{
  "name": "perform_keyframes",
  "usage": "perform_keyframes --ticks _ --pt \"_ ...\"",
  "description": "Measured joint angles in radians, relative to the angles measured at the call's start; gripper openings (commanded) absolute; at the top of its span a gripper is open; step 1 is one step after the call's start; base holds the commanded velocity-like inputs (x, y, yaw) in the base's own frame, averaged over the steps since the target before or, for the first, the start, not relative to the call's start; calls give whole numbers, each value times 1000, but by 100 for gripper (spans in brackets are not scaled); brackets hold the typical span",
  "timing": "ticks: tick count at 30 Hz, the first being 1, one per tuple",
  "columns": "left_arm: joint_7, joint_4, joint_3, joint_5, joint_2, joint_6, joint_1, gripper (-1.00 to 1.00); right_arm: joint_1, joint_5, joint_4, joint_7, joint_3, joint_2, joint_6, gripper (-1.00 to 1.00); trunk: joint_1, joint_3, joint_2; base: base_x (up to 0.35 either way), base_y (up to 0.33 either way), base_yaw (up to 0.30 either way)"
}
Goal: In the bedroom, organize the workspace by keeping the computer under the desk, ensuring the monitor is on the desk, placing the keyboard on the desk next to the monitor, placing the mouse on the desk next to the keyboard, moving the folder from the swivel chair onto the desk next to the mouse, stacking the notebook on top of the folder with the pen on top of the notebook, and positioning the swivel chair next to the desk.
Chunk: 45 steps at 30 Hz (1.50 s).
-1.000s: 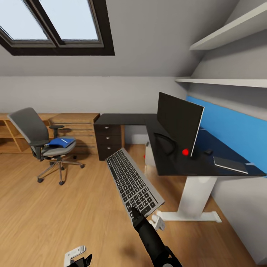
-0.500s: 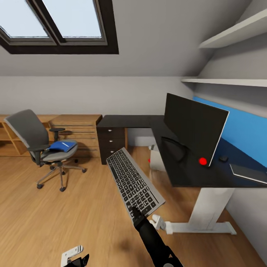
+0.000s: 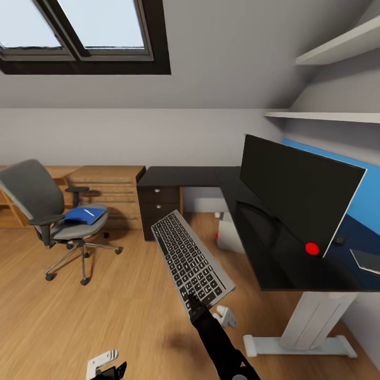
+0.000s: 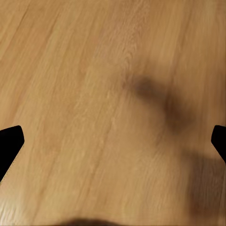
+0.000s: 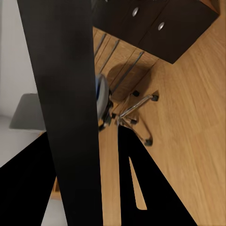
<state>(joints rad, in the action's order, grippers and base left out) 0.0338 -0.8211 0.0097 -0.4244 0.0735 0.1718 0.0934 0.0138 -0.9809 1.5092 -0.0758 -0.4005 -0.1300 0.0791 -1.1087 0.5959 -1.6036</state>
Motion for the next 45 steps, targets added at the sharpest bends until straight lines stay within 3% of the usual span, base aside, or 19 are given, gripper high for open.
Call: perform_keyframes --ticks 45 --pt "-1 0 0 0 0 0 0 100 0 0 -1 0 6 0 -2 -100 0 0 0 317 174 0"
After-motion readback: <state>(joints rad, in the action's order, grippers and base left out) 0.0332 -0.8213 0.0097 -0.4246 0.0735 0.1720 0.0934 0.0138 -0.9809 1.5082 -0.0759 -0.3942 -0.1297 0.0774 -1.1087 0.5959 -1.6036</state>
